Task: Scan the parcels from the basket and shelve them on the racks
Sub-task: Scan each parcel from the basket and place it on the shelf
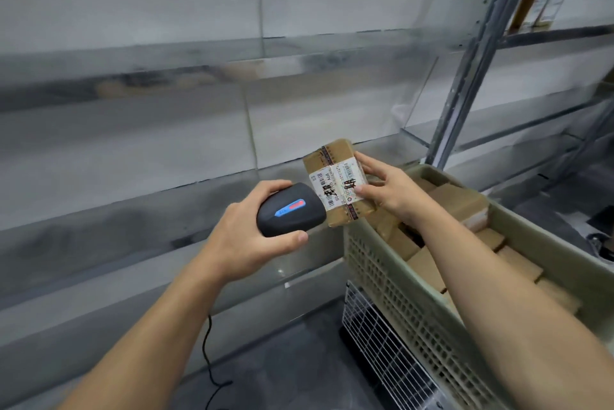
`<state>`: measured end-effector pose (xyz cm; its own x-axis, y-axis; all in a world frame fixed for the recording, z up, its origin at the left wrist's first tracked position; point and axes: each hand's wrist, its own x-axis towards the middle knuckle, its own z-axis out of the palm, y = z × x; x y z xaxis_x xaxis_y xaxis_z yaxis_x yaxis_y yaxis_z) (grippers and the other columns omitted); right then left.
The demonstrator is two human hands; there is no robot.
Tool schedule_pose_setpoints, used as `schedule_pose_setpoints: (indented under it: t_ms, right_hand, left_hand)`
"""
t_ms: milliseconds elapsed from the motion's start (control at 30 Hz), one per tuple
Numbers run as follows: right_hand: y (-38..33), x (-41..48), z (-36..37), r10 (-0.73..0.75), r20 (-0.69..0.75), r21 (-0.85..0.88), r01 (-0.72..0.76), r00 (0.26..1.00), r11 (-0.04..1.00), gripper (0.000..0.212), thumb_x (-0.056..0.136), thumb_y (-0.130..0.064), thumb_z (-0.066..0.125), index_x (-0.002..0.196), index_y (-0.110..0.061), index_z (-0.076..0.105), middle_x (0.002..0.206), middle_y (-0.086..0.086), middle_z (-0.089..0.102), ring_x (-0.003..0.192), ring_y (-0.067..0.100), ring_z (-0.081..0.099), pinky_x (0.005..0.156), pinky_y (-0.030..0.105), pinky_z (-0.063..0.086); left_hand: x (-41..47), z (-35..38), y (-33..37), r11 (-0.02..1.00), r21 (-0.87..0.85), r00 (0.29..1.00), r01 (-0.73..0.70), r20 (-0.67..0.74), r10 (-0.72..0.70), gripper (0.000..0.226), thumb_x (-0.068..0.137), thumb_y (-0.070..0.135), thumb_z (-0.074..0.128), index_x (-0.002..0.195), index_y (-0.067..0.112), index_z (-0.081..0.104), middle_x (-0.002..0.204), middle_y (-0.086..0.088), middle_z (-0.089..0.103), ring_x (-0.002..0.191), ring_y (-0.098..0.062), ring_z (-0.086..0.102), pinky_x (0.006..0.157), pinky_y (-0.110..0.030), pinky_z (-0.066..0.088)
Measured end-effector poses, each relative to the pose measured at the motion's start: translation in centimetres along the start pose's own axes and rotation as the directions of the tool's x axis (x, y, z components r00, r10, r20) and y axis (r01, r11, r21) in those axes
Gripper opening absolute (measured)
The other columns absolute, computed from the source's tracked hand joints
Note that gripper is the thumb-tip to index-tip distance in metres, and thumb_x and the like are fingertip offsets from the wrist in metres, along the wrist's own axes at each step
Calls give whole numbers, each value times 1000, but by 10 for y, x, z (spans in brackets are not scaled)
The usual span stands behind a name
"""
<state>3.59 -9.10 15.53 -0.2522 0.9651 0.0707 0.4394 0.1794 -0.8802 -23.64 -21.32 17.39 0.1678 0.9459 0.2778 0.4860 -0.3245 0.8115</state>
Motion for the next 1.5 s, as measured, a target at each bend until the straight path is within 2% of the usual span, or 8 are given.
schedule_pose_setpoints:
  t_ms: [67,200,400,733,900,1133,1333,1500]
  right_hand:
    - [-17,7,26,-30,-2,71,31,1000,997,76,91,-1,70,153,-32,40,135,-10,59,115,0,61,95,24,54]
    - [-54,22,77,-103,-6,179,103,995,978,78,91,-4,71,154,-33,36,141,-6,57,123,14,61,99,39,56]
    - [-124,42,150,-197,-7,379,184,980,907,80,92,3,66,154,-37,33,127,-7,60,107,16,69,80,32,61]
    - [-242,73,242,-404,-39,526,363,914,769,80,92,3,67,155,-34,34,132,3,58,112,22,68,84,38,61]
    - [-285,93,271,-485,-5,508,420,874,752,88,92,-1,69,157,-41,26,133,4,56,112,20,68,89,42,60]
    - [-338,132,299,-567,70,442,484,821,755,90,95,-1,65,158,-45,17,124,-4,57,100,10,70,76,32,61]
    - [-362,176,320,-612,148,385,524,777,760,90,96,-3,64,157,-49,16,130,-3,54,107,19,69,89,49,60]
    - [-376,203,334,-619,247,316,542,746,779,97,97,-2,62,160,-42,1,130,-10,48,97,5,64,86,35,59]
  left_hand:
    - [-11,-25,-5,1000,-20,999,14,-42,-15,64,63,49,81,120,52,53,102,33,67,81,4,67,60,-12,50]
    - [-32,-79,-24,994,-103,986,32,-159,-49,66,57,57,81,119,53,56,108,27,69,89,-4,70,79,-25,57]
    - [-63,-155,-40,946,-324,908,14,-392,-148,69,54,47,82,119,39,62,95,13,72,68,-10,65,59,-27,55]
    - [-103,-258,-48,930,-355,780,-91,-606,-155,70,57,44,81,123,28,61,82,-6,69,57,-22,59,53,-29,51]
    - [-111,-293,-47,936,-326,717,-134,-684,-135,65,58,45,80,119,34,60,81,-7,69,57,-24,59,54,-30,50]
    - [-107,-324,-51,944,-290,621,-158,-773,-133,66,59,44,81,119,29,61,81,-4,70,59,-24,60,56,-33,51]
    - [-92,-345,-53,951,-261,531,-168,-836,-135,71,57,44,81,122,26,61,78,-4,70,58,-22,60,55,-32,52]
    - [-76,-354,-62,962,-225,478,-156,-870,-126,74,58,45,82,126,27,59,88,-10,70,62,-23,63,58,-33,53]
